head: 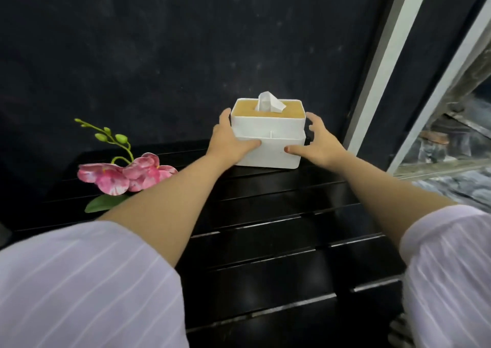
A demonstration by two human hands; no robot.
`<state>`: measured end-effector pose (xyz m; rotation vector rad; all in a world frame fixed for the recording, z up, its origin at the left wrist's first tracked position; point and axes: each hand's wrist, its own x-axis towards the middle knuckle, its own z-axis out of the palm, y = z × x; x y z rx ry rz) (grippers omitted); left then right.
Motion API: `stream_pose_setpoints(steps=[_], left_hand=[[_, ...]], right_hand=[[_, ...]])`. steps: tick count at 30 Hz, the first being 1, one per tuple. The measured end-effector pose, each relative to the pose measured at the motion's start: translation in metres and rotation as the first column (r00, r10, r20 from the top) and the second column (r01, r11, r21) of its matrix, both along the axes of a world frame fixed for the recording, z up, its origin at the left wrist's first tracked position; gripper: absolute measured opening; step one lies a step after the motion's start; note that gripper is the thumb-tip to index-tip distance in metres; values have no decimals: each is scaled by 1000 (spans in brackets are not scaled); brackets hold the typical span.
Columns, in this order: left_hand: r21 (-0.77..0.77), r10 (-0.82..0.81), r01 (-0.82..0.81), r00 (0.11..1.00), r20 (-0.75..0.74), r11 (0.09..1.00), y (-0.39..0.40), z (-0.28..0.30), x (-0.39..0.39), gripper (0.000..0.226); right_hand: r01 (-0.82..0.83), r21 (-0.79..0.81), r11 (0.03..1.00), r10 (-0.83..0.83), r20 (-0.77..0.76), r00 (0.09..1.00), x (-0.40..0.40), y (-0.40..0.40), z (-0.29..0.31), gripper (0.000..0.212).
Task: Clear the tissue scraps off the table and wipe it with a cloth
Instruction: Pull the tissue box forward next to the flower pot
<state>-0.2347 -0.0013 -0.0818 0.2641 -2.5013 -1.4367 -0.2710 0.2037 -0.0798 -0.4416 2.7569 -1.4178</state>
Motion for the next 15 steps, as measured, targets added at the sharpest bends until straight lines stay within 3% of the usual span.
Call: stream_pose_setpoints(steps=[15], left_hand=[[77, -19, 23, 998, -63, 997, -1, -7, 9, 86]], right_hand=[[46, -81, 996, -48, -22, 999, 15, -7, -4, 83]])
